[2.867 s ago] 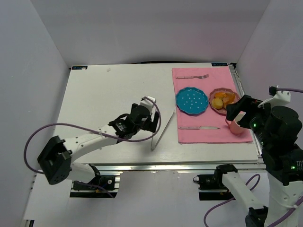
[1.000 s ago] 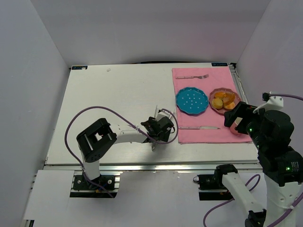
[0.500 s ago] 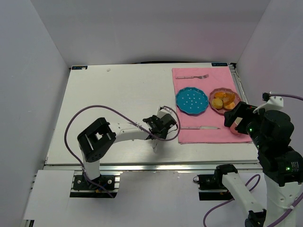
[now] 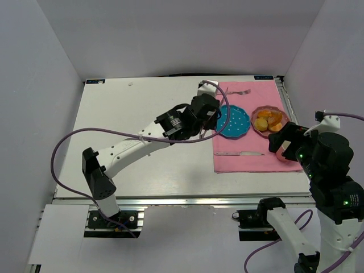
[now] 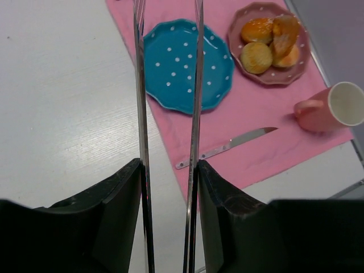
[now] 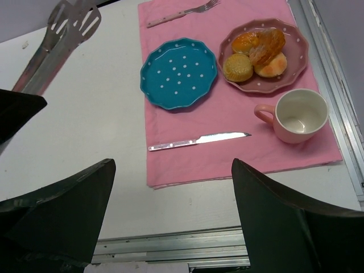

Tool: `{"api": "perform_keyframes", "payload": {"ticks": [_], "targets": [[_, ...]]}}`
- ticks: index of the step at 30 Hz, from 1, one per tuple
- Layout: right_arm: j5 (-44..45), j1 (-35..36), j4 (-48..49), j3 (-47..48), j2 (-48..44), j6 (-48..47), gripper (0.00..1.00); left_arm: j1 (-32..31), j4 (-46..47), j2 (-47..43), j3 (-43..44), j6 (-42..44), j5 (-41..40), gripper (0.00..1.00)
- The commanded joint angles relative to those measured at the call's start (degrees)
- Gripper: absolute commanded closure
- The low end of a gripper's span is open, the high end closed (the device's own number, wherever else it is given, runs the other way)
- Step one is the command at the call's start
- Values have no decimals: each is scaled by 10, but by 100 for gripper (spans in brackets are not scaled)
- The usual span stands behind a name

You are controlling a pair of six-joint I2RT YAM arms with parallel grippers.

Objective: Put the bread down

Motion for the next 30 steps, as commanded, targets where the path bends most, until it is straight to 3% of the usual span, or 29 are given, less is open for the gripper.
{"api": "perform_keyframes", "payload": {"ticks": [1,5,7,10,17,30], "targets": [[24,0,24,16,0,19,11,0,-56,8,51,23,36,48],[103,0,18,71,-3,58,11,-1,-74,76,130,95,107,46],[116,0,14,103,4,64,11,0,-117,115,214,118,129,45],[151,-1,-3,196,33,64,11,0,-145,176,290,173,151,44],[169,0,-13,275,50,65,11,-1,-88,223,295,204,179,44],[177,0,-6,264,49,67,11,-1,-12,281,278,220,226,39]]}}
